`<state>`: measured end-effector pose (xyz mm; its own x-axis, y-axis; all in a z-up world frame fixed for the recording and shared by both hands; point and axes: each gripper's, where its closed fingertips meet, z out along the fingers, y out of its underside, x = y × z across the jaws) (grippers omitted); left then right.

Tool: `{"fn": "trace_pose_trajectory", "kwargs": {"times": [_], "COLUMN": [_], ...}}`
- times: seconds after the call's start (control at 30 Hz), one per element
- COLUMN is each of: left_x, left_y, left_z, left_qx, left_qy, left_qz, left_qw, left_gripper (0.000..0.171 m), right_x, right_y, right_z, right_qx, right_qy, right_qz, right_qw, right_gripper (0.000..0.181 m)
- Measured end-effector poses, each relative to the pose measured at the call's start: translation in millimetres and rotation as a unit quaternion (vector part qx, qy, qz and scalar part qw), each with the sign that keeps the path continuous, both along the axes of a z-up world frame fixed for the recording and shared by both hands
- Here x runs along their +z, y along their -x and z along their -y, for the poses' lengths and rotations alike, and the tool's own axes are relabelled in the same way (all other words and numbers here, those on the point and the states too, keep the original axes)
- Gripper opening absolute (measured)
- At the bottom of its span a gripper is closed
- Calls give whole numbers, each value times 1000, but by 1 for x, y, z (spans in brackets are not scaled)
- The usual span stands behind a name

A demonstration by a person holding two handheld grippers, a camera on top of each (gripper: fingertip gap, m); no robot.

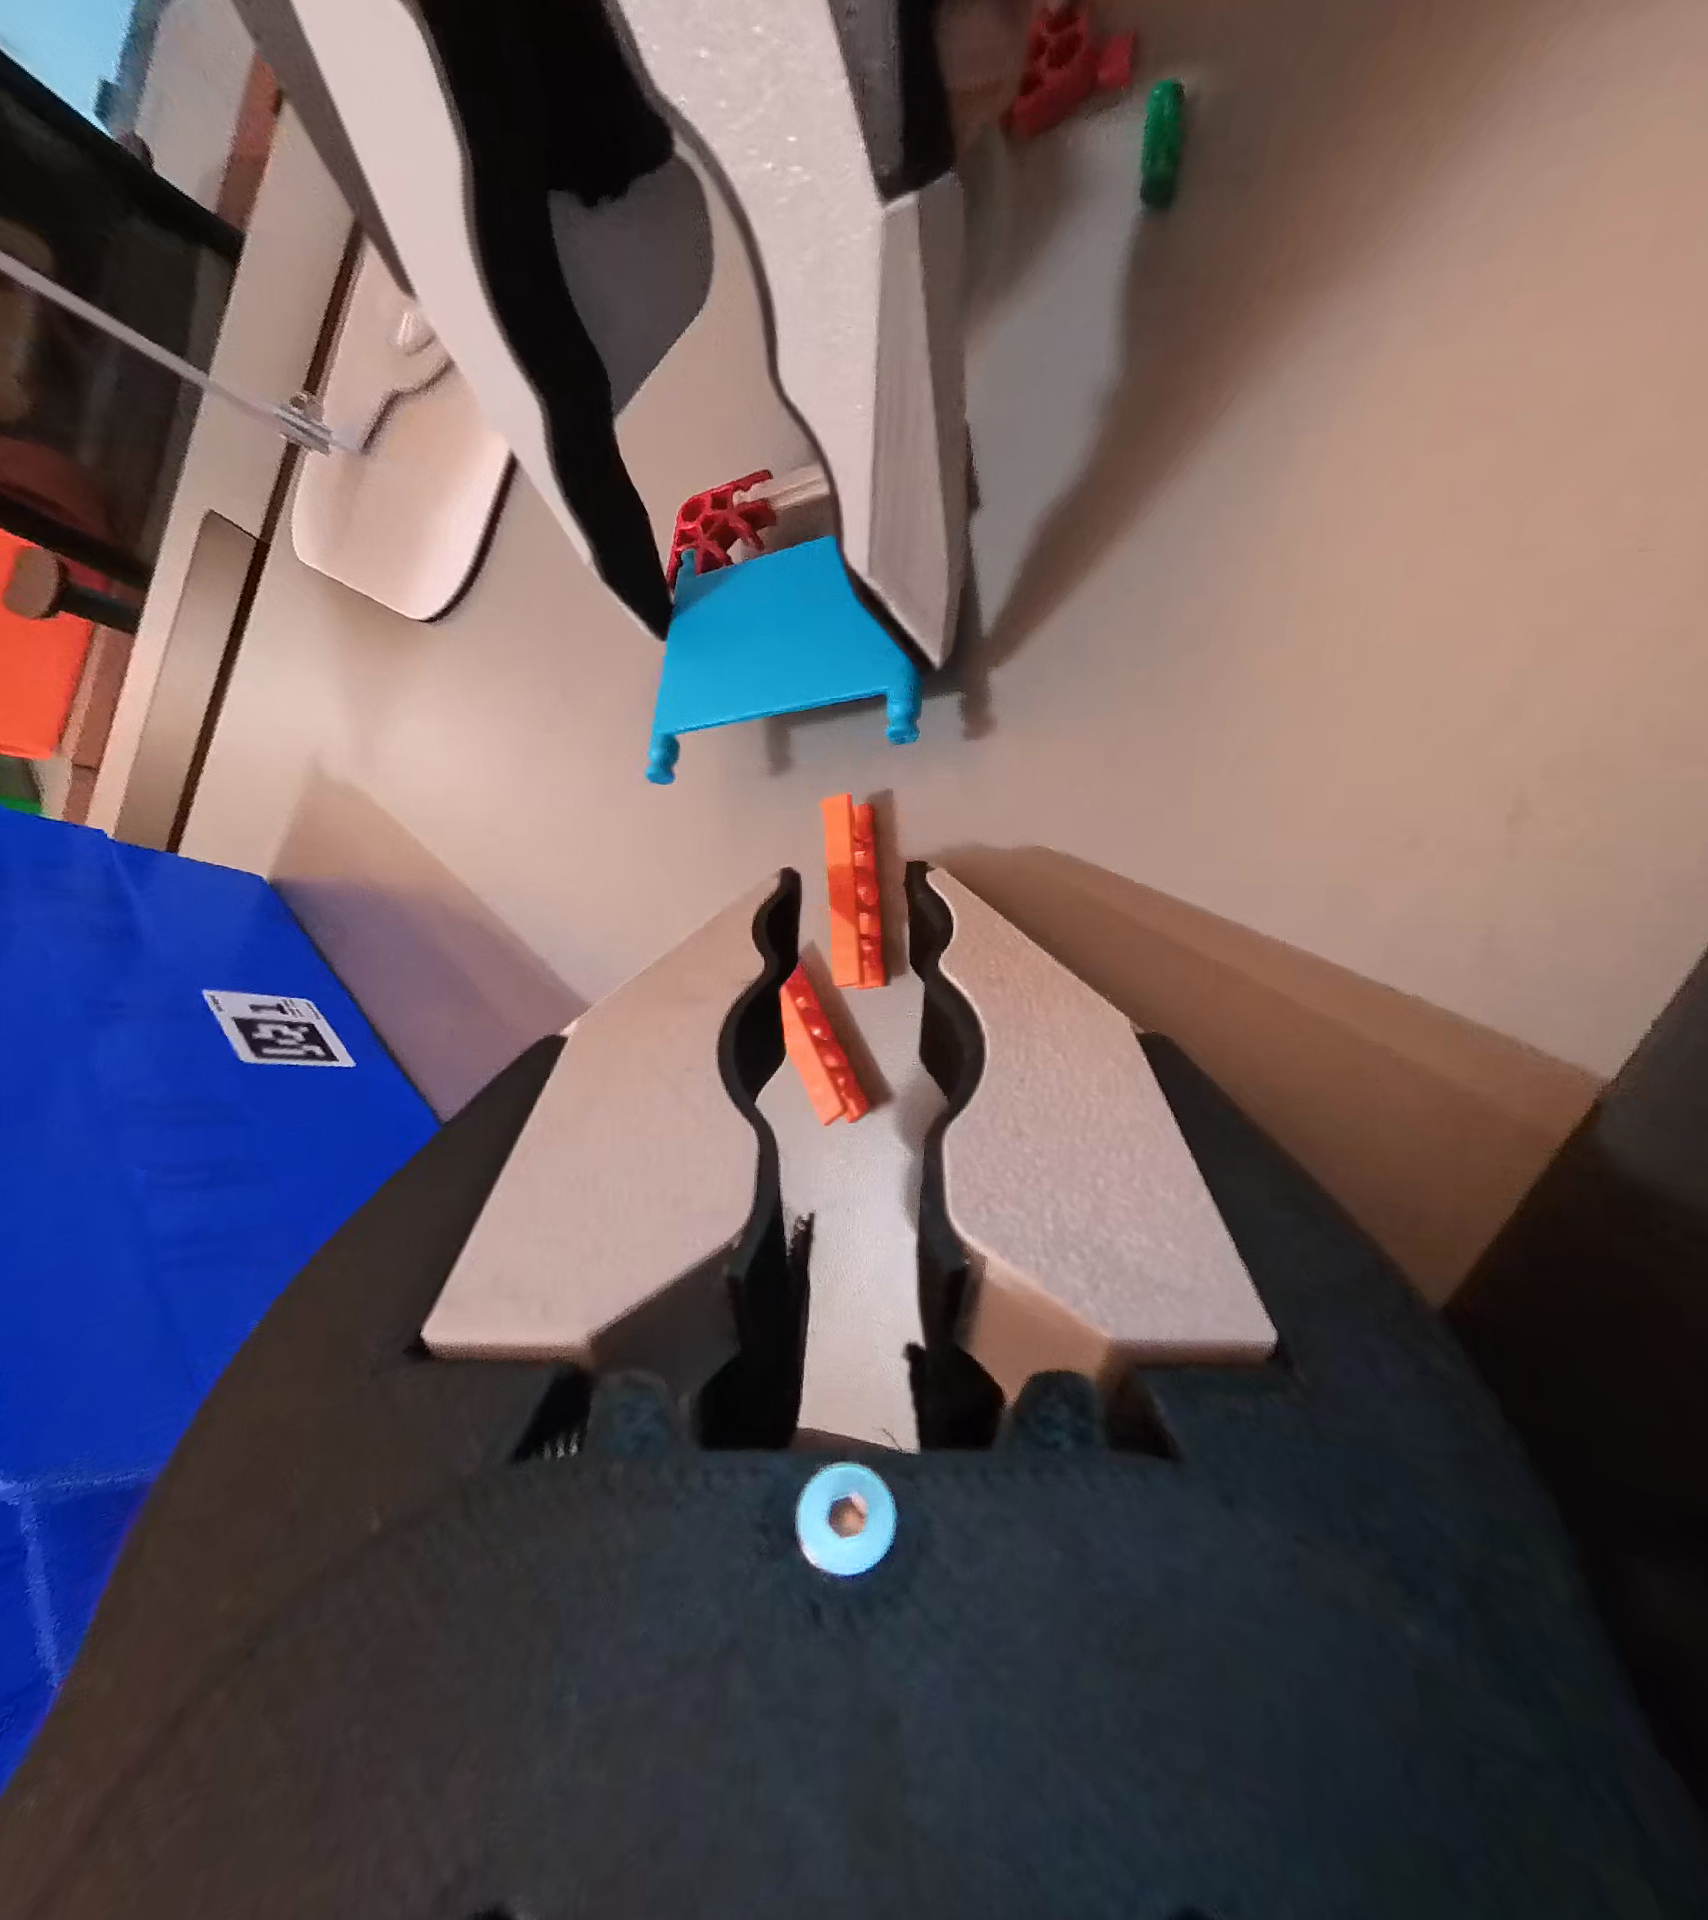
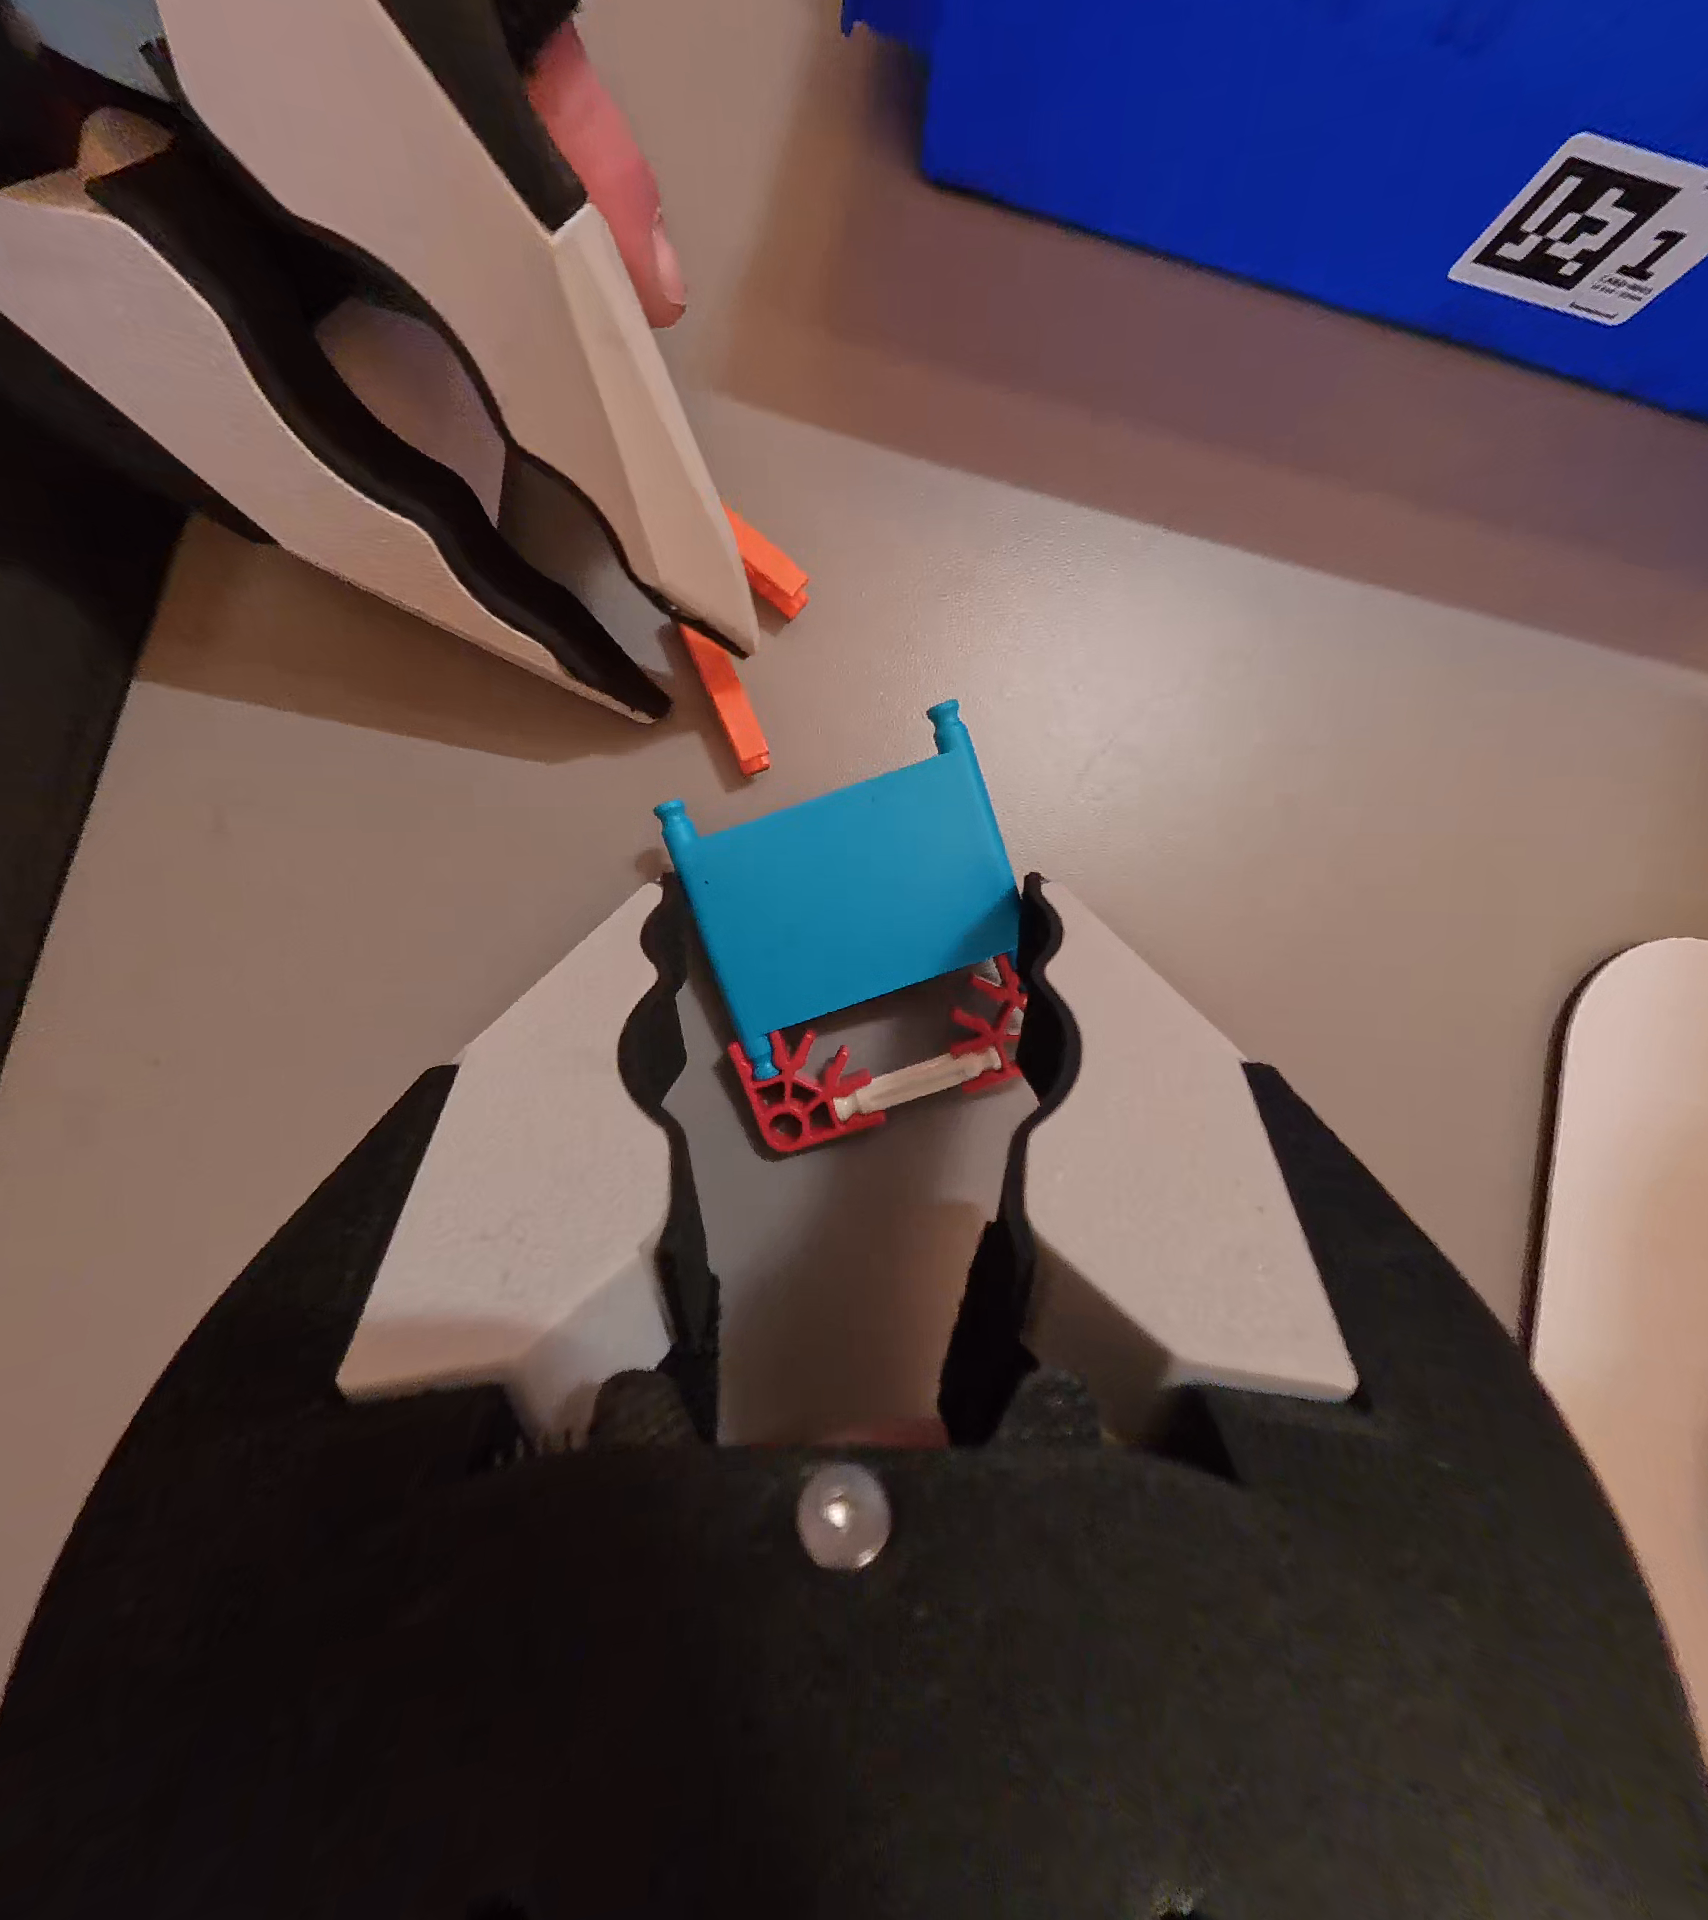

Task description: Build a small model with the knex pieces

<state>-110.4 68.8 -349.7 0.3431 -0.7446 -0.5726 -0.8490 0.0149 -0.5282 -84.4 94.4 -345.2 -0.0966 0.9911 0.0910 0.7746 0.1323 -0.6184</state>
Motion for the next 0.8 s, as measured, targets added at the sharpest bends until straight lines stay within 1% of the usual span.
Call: {"fn": "trace_pose_trajectory", "kwargs": {"times": [0.07, 0.13, 0.27, 0.4, 0.5, 0.8], "left_x": [-1, -4, -6, -6, -6, -7], "left_y": [1, 0, -4, -7, -11, -11], "left_z": [-4, -5, -6, -6, -4, -5], "left_qx": [8, 12, 10, 1, -8, -33], "left_qy": [12, 42, 81, 105, 116, 129], "left_qz": [1, 9, 28, 40, 51, 34], "left_qw": [1000, 999, 996, 994, 992, 990], "left_gripper": [17, 8, 7, 6, 6, 5], "right_x": [-1, -3, -7, -8, -8, -7], "right_y": [1, 2, 4, 8, 8, 9], "right_z": [0, 0, -1, -2, -5, -6], "right_qx": [0, -2, -7, -9, -14, -6], "right_qy": [0, -1, -3, -5, -6, -14], "right_qz": [1, 3, 7, 4, 1, -5], "right_qw": [1000, 1000, 1000, 1000, 1000, 1000], "right_gripper": [62, 62, 62, 62, 62, 62]}}
